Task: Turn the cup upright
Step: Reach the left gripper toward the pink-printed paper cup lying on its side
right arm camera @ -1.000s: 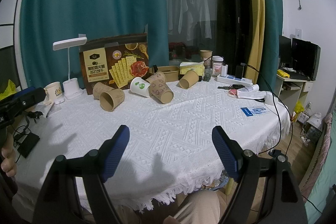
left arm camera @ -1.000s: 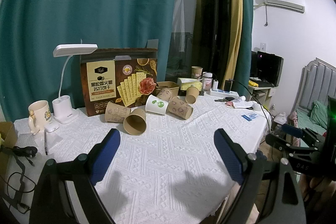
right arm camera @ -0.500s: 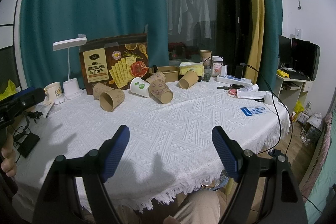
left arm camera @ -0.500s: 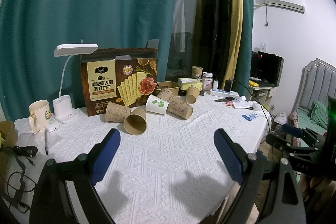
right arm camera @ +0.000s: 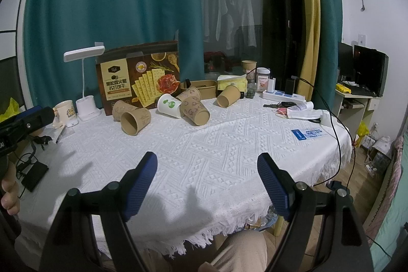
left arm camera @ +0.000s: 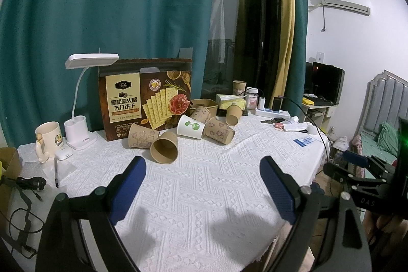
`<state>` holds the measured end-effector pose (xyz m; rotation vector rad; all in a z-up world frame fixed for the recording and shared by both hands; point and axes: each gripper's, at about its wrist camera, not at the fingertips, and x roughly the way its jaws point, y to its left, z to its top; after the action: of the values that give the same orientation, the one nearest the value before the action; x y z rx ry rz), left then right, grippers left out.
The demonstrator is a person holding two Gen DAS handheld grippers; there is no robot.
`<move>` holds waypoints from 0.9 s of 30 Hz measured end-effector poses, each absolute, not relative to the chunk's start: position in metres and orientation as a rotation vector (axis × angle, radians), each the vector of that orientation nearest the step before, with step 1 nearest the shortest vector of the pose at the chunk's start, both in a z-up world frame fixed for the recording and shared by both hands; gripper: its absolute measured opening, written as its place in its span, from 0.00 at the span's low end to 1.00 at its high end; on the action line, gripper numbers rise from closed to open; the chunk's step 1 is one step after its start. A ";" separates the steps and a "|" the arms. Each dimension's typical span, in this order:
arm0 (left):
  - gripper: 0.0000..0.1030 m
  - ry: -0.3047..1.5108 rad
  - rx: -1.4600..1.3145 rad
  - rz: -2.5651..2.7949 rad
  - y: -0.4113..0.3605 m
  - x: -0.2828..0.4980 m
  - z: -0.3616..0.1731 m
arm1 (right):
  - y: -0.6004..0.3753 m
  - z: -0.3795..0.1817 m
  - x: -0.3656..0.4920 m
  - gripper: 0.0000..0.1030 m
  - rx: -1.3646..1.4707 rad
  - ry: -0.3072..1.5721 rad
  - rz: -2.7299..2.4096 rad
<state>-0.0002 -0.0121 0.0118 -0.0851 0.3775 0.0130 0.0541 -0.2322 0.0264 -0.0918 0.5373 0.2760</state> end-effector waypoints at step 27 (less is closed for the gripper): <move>0.88 0.595 -0.058 -0.038 0.020 0.080 -0.032 | -0.231 -0.019 0.134 0.76 -0.097 0.675 0.274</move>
<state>0.0802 0.0197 -0.0318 -0.0582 0.5954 -0.0380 0.1340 -0.2311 -0.0188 -0.0973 0.6754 0.2739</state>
